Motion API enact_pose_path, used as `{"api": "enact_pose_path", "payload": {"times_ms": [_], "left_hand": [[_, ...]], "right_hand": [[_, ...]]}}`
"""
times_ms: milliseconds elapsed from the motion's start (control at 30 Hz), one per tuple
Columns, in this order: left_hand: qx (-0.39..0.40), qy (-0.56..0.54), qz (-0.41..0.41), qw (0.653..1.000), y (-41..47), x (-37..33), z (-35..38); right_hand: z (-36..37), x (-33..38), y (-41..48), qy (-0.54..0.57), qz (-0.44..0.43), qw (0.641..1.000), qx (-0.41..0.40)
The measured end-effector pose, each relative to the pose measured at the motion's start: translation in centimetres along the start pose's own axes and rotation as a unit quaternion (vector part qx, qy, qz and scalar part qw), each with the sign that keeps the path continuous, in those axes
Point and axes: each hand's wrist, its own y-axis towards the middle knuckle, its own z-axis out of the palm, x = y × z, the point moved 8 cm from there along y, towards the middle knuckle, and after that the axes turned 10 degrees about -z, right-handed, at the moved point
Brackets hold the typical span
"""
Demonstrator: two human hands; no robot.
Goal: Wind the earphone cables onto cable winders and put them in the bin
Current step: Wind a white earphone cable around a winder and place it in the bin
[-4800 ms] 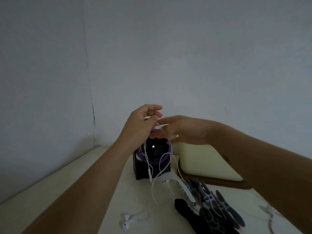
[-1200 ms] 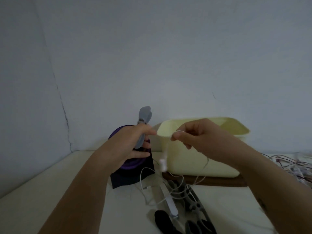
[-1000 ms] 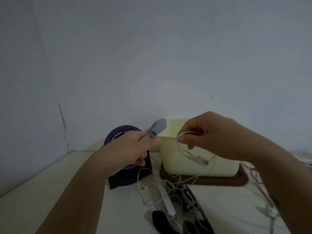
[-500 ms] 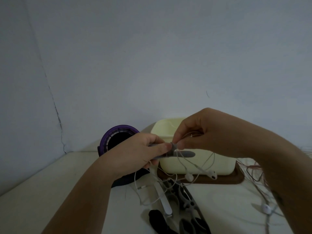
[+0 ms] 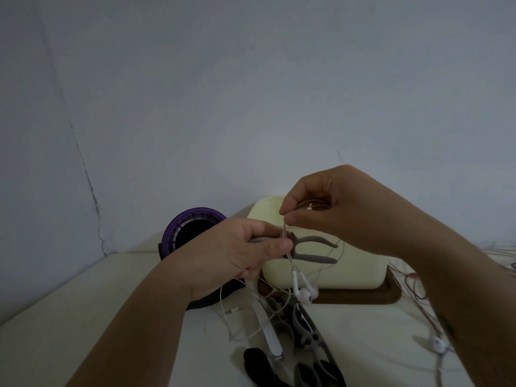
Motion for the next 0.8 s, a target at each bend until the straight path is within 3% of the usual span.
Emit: {"api": "enact_pose_path", "payload": {"times_ms": [200,533,700,800], "left_hand": [[-0.017,0.078,0.007,0.997,-0.1,-0.3,0.4],[-0.048,0.088,0.007,0.995,0.0,-0.3,0.0],[-0.12,-0.054,0.011,0.991,0.7,0.7,-2.2],[-0.166,-0.181,0.014,0.969,0.8,1.5,-3.6]], "right_hand": [[-0.7,0.1,0.0,0.002,-0.01,0.999,-0.05],[-0.4,-0.7,0.2,0.012,-0.007,0.994,-0.111],[0.1,-3.6,-0.1,-0.067,0.041,0.988,-0.13],[-1.5,-3.2,-0.7,-0.055,0.038,0.974,-0.218]]}}
